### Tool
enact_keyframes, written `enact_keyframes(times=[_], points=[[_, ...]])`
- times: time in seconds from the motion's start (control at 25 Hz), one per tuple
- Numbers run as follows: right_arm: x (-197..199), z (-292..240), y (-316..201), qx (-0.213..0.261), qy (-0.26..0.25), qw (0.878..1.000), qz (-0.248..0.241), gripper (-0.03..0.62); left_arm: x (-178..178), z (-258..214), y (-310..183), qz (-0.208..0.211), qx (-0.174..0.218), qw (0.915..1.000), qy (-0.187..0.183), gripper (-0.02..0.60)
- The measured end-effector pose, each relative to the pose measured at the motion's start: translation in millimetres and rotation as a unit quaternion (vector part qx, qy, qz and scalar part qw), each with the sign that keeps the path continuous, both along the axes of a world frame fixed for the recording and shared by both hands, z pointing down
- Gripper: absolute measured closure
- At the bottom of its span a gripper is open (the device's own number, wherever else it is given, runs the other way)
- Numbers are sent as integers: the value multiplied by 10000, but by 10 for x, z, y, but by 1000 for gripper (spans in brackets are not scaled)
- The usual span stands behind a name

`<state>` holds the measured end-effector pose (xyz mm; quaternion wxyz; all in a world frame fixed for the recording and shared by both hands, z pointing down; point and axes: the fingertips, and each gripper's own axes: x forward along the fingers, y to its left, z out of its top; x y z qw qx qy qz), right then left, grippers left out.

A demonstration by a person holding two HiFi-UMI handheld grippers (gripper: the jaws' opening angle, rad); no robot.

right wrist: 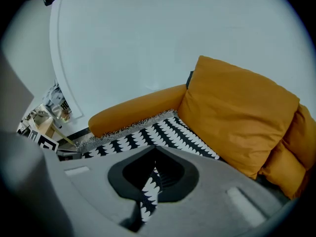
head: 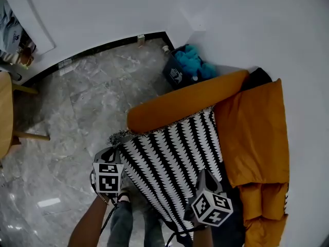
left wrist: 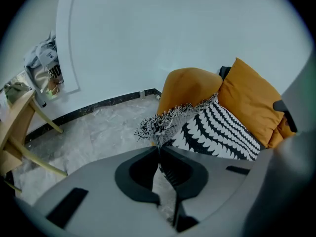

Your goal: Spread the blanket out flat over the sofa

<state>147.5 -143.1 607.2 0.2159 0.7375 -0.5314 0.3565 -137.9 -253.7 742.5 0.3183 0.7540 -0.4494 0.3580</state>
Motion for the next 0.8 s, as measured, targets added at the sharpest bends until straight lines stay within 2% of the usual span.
enact_keyframes(times=[0.16,0.36,0.52,0.8], points=[[-58,-2,-98,14,-63,10000,-65,589,-6,72,-29,-59,-93,9999,108,561],[-94,52,-153,57,-386,9992,59,589,46,178,-49,2,-128,9996,266,561],[-78,92,-150,36,-420,9991,82,589,68,220,-103,27,11,9998,188,557],[-154,131,-148,-20,-428,9990,-106,589,10,230,-121,-281,36,9994,217,511]])
